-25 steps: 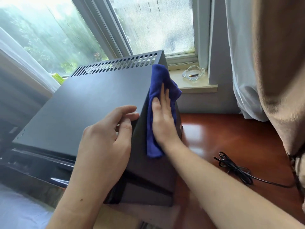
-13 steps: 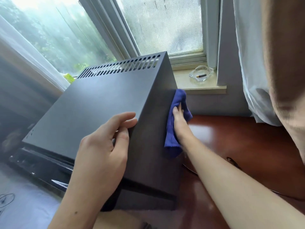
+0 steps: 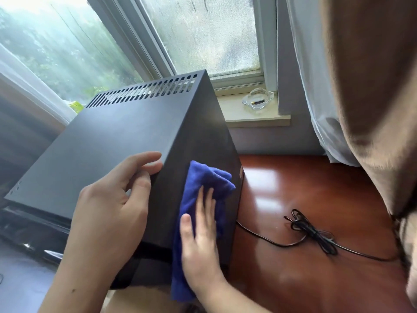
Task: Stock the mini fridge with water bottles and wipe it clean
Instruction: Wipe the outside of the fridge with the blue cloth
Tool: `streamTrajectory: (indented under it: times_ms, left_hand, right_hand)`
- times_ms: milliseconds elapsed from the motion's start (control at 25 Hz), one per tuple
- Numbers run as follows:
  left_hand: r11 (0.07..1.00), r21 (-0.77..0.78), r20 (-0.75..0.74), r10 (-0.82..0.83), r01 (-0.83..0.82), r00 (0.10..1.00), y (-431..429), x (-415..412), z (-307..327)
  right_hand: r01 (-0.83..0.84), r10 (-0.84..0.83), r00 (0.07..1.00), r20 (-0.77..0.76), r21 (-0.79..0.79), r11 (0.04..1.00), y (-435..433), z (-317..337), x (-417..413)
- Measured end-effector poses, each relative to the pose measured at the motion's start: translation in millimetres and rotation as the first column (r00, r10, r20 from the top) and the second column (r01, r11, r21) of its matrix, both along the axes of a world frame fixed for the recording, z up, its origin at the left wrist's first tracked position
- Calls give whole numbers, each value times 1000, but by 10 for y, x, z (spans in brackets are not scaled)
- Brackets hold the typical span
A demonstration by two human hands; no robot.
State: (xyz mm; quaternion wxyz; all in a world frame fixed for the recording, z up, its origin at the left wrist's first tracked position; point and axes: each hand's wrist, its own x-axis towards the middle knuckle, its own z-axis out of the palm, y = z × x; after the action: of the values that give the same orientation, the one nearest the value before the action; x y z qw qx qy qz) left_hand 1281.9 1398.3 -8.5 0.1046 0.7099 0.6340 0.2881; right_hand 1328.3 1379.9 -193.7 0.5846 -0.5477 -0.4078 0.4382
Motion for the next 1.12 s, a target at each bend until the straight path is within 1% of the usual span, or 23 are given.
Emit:
streamTrajectory:
  times_ms: [80, 200, 320, 400, 520, 680, 760, 880, 960, 1040, 1120]
  left_hand:
    - [1000, 0, -16, 11, -11, 1000, 42, 22, 32]
    - [999, -31, -88, -15, 12, 996, 184, 96, 179]
    - [993, -101, -181, -81, 63, 980, 412, 222, 301]
    - [989, -115, -223, -117, 93, 968, 598, 298, 337]
    - [985, -120, -273, -152, 123, 950, 807, 422, 324]
    - [990, -68, -218, -135, 123, 967, 905, 478, 195]
    - [992, -55, -213, -125, 115, 969, 929, 474, 148]
    - [995, -47, -222, -96, 88, 970, 930, 489, 141]
    - [996, -32, -228, -83, 78, 970, 944, 503, 137]
    - [997, -27, -235, -77, 73, 969, 960, 509, 133]
    - [998, -26, -221, -68, 64, 973, 968, 512, 133]
  right_hand:
    - [-5, 2, 999, 40, 78, 997, 94, 267, 81]
    - [38, -54, 995, 84, 176, 984, 523, 498, 269]
    - [73, -90, 994, 68, 213, 974, 977, 571, 481]
    - [76, -89, 994, 58, 203, 976, 1263, 541, 631]
    - [81, -81, 997, -1, 98, 992, 1731, 386, 868]
    - [78, -79, 994, -70, -24, 997, 2156, -25, 1086]
    - [41, -53, 995, -85, -137, 990, 2138, -235, 1119]
    - [0, -39, 989, -143, -257, 966, 1989, -591, 1110]
    - [-13, -63, 977, -204, -349, 937, 1863, -826, 1080]
    - [-2, -117, 968, -223, -472, 881, 1654, -1076, 1009]
    - [17, -150, 965, -217, -517, 856, 1408, -1258, 875]
